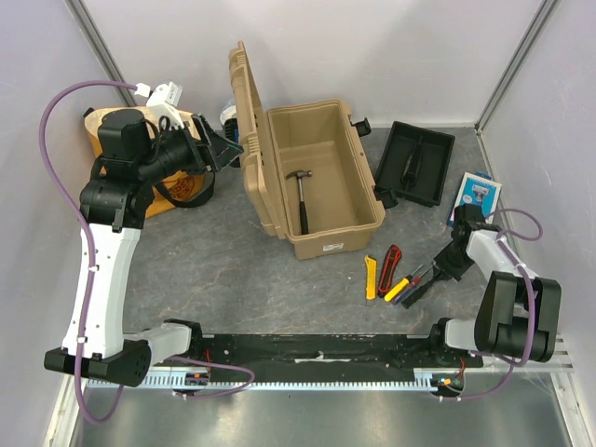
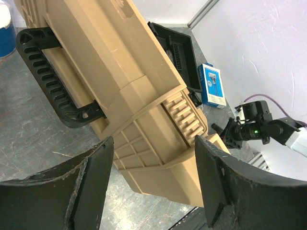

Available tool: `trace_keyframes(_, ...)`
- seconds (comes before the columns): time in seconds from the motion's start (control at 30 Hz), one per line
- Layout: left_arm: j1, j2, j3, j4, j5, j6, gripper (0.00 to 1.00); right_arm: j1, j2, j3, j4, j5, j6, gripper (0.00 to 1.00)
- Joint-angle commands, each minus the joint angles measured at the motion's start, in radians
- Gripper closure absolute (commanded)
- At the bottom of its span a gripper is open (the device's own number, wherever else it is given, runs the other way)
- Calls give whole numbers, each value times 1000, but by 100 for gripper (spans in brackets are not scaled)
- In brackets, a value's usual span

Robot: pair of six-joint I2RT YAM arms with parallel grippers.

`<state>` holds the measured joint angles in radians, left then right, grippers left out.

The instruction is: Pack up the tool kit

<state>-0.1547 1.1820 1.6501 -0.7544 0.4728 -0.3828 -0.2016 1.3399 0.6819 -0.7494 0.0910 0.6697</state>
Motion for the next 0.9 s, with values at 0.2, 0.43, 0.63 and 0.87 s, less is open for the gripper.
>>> trace_keyframes(0.2,-5,-9,7,17,1,22,26,33,-148,414,-12,87,8,100)
trace_keyframes(0.43,-5,-12,4,18,-8,22,26,255,-67,760,149,-23,8,100)
trace_keyframes(0.63,-3,-9,5,20,-13,22,26,511,76,921,340,-40,-119,100)
trace_keyframes(0.87,-3,-7,4,29,-28,6,26,728,336,1038,344,95,-363,100)
